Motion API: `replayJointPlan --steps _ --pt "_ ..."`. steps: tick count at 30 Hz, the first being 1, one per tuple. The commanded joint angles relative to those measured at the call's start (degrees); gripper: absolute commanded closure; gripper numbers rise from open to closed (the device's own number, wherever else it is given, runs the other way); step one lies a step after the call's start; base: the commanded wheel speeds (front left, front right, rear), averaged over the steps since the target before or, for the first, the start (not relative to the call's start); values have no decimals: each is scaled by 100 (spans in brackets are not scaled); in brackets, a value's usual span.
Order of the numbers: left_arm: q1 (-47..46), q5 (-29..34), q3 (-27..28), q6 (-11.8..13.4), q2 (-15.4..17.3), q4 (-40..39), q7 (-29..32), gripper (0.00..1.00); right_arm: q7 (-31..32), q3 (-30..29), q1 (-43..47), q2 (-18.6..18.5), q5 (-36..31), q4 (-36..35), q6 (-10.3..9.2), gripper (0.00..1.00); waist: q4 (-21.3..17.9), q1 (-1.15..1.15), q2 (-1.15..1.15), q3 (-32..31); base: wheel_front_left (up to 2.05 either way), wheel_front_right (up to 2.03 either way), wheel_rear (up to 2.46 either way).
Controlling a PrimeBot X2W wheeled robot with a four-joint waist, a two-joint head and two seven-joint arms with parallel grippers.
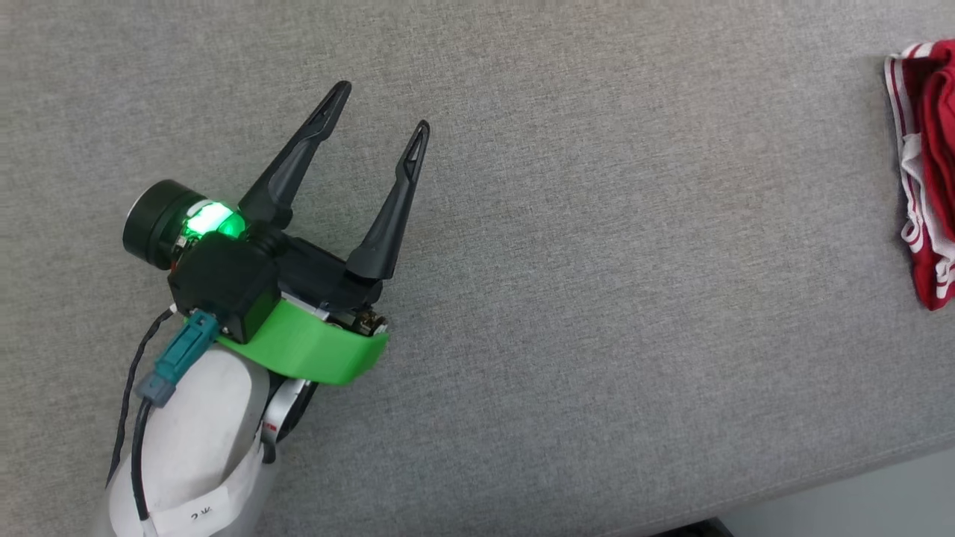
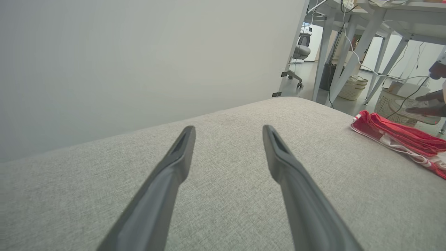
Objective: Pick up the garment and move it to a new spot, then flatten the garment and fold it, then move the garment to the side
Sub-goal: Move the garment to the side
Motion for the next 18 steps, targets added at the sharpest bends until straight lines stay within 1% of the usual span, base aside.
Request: replayJointPlan --steps 1,6,10,16,18 --pt "-4 -31 2 39 -27 82 -75 0 -55 -8 -91 38 -68 40 -6 0 80 0 -1 -220 0 0 0" --pt "190 -223 60 82 -187 481 -223 0 -178 72 -96 94 -51 -64 -6 0 170 0 -1 -778 0 0 0" --pt "436 -329 172 144 -291 871 -306 0 -262 169 12 231 169 -343 -6 0 273 0 -1 -1353 0 0 0" --pt "901 -446 474 329 -477 1346 -349 0 -387 168 413 433 632 -1179 -6 0 496 0 -1 -2158 0 0 0" --pt "1057 -473 579 361 -543 1431 -351 0 -410 98 617 570 767 -1530 -6 0 578 0 -1 -2385 0 0 0"
